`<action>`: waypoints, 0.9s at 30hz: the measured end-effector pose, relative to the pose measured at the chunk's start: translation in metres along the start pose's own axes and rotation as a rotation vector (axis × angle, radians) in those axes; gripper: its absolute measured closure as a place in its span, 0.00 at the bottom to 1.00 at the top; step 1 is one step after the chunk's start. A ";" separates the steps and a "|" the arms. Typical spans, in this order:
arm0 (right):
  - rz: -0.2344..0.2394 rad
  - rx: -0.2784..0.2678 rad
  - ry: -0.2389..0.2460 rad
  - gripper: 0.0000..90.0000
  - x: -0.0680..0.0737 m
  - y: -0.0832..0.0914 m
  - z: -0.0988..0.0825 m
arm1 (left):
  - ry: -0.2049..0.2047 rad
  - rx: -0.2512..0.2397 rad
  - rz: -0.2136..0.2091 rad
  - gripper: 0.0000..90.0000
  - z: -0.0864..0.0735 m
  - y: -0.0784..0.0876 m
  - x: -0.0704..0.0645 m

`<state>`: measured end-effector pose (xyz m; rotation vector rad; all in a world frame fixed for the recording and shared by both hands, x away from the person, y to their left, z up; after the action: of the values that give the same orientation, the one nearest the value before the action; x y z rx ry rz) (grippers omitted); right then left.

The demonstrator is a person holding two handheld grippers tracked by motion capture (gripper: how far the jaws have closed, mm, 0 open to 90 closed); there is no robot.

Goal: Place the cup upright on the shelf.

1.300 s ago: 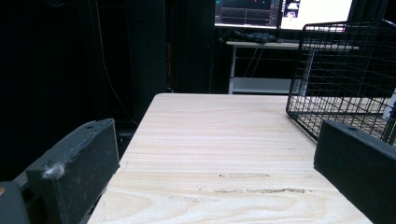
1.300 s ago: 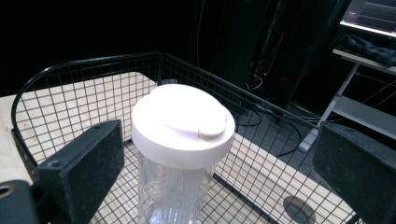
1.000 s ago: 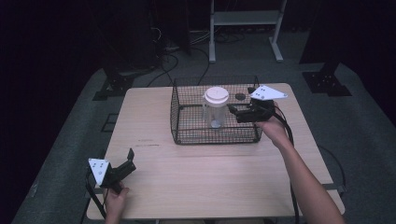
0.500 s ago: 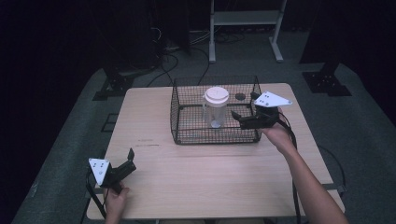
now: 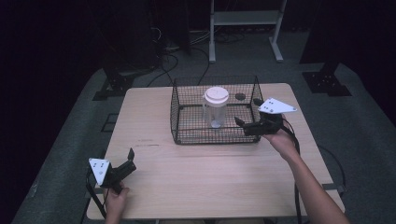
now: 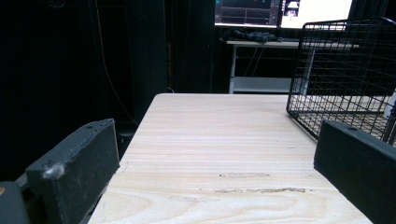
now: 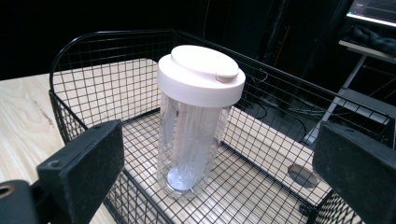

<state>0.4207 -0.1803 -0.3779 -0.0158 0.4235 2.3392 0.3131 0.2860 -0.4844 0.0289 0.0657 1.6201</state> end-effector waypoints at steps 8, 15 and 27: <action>-0.016 -0.008 -0.011 0.02 0.001 0.014 -0.007 | 0.005 0.001 -0.001 0.00 0.000 0.000 0.001; -0.028 0.006 -0.025 0.02 -0.003 0.024 -0.018 | 0.009 0.002 0.001 0.00 0.000 0.000 0.001; -0.039 0.020 -0.022 0.02 -0.001 0.040 -0.033 | 0.004 0.003 0.002 0.00 0.000 0.000 0.001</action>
<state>0.3906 -0.2179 -0.3970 0.0113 0.4317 2.2942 0.3132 0.2872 -0.4846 0.0276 0.0714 1.6222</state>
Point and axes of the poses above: each handheld gripper's, and its own axes: y roughly backward along the jaws, z roughly out of its top, x roughly to its left, the point moved 4 cm from there along -y, roughly forward along the jaws, and after that the axes turned 5 degrees about z, right-handed, at the moved point
